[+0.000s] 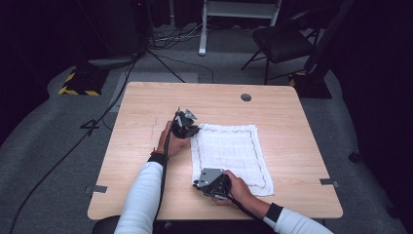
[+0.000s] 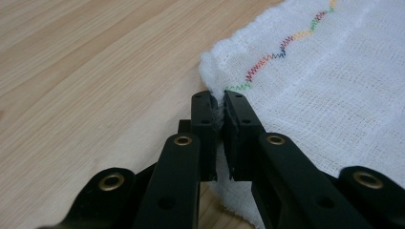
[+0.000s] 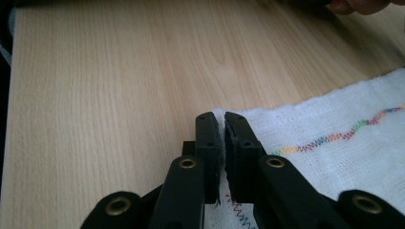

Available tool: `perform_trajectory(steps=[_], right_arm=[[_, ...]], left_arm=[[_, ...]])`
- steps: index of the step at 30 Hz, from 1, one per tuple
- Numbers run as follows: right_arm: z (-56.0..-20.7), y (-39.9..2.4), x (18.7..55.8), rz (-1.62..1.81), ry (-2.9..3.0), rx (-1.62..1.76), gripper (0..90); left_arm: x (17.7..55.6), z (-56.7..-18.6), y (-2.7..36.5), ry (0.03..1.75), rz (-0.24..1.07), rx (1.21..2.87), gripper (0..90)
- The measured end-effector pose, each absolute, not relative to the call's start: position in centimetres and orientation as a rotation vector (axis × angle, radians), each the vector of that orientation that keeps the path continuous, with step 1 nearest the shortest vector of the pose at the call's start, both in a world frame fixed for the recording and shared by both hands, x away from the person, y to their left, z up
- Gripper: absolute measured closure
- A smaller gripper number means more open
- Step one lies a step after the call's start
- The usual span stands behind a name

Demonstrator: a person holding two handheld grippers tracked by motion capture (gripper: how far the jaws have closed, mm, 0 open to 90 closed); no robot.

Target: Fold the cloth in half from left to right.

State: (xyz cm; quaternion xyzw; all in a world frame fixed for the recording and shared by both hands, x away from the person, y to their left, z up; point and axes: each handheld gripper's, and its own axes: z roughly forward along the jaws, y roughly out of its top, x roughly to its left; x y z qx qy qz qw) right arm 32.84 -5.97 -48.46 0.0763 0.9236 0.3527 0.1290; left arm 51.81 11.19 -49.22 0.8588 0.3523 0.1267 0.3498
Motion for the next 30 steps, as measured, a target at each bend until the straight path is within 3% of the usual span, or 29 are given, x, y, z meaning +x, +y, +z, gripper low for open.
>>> perform_trajectory(steps=[16, 30], right_arm=[[-46.8, -3.3, 32.7, 1.105, 2.632, 0.159, 85.4], [-44.7, -5.7, 32.9, 1.182, 2.562, 0.242, 85.4]], left_arm=[[50.4, -47.1, 16.6, 0.974, 0.391, 2.162, 83.9], [50.5, -45.0, 14.2, 0.937, 0.431, 2.101, 84.1]])
